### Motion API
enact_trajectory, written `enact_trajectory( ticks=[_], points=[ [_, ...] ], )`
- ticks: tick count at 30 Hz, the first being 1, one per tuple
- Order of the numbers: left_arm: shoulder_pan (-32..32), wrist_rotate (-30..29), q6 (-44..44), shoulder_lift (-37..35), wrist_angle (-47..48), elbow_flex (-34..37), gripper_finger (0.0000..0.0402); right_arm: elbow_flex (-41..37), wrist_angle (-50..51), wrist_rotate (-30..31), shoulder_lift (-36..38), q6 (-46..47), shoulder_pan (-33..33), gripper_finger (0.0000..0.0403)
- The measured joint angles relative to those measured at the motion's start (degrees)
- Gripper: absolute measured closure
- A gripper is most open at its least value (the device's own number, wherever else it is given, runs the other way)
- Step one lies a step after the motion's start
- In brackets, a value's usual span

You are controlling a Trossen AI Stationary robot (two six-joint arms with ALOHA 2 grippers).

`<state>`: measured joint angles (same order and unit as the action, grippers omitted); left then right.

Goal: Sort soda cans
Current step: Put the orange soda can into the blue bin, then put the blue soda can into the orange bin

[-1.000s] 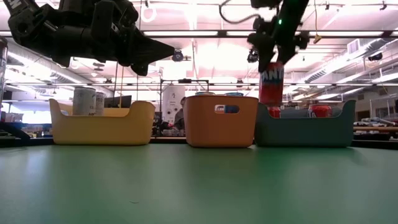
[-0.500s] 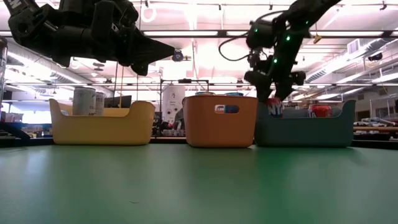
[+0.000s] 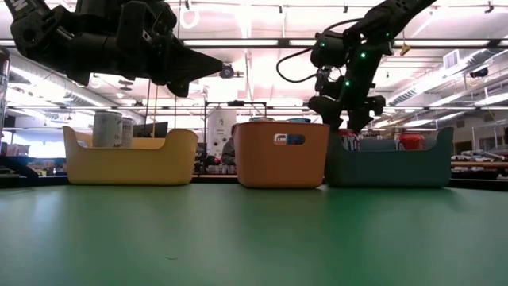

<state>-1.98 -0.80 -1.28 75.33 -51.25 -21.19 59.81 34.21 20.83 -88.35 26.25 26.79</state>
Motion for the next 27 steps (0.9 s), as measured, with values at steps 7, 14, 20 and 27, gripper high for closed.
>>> enact_trajectory(
  ticks=[7, 14, 20, 27],
  points=[
    [0.0, 0.0, 0.0, 0.0, 0.0, 0.0, 0.0401, 0.1, -0.4, -0.4, 2.0, -1.2, -0.1, 0.0056],
    [0.0, 0.0, 0.2, 0.0, 0.0, 0.0, 0.0401, 0.1, -0.6, 0.1, 4.2, -3.6, -0.1, 0.0051],
    [0.0, 0.0, -0.7, 0.0, -0.4, 0.0, 0.0401, 0.1, -0.6, 1.4, 8.8, -5.4, -0.8, 0.0051],
    [0.0, 0.8, -1.1, 0.0, -1.6, -0.3, 0.0401, 0.2, -1.3, 3.6, 16.4, -10.6, -3.7, 0.0051]
  ],
)
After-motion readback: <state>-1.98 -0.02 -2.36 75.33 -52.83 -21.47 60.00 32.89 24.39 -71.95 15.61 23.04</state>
